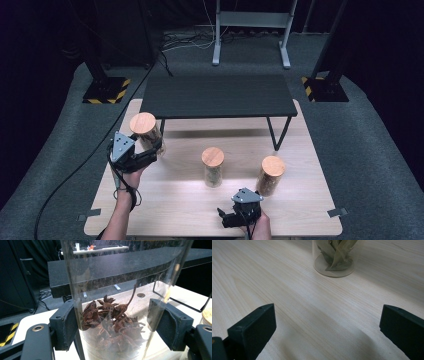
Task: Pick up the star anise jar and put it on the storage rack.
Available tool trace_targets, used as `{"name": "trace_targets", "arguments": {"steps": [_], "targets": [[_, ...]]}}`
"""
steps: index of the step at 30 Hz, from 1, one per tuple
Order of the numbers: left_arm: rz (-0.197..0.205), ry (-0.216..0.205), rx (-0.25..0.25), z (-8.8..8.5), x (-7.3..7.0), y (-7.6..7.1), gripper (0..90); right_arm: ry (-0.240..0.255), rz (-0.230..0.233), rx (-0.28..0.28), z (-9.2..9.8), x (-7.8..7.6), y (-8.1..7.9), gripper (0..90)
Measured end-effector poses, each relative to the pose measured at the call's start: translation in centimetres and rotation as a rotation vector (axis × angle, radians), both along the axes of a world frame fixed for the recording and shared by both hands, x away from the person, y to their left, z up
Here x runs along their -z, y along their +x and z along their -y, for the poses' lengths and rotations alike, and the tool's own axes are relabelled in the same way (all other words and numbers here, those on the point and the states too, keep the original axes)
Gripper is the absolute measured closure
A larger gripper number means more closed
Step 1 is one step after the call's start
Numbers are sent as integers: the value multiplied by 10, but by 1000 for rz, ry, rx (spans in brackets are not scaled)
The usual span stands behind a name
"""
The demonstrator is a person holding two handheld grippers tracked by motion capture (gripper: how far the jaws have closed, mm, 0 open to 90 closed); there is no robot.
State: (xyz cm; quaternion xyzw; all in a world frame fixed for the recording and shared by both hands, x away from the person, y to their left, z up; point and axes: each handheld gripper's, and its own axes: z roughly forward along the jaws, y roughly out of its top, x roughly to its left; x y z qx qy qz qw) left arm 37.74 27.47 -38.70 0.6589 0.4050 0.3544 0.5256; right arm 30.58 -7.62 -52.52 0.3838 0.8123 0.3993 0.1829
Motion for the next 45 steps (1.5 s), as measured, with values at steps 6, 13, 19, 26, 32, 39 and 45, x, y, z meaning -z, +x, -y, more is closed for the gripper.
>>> {"name": "trace_targets", "arguments": {"steps": [6, 13, 19, 26, 32, 39, 45], "targets": [[2, 8, -3, 0, -3, 3, 252, 2, 0, 1, 0, 0, 0, 0], [2, 13, -3, 0, -6, 5, 252, 3, -1, 2, 0, 0, 0, 0], [-3, 23, 3, 2, -9, 8, 252, 2, -1, 2, 0, 0, 0, 0], [-4, 27, 10, 2, -13, 9, 252, 2, -3, 3, 0, 0, 0, 0], [-18, 24, 19, 1, -15, 12, 252, -1, -4, 4, 0, 0, 1, 0], [-15, 19, 21, -1, -19, 13, 252, -3, -4, 4, 0, 0, 1, 0], [-14, 24, 29, -1, -25, 14, 252, -4, -4, 5, 0, 0, 1, 0]]}}
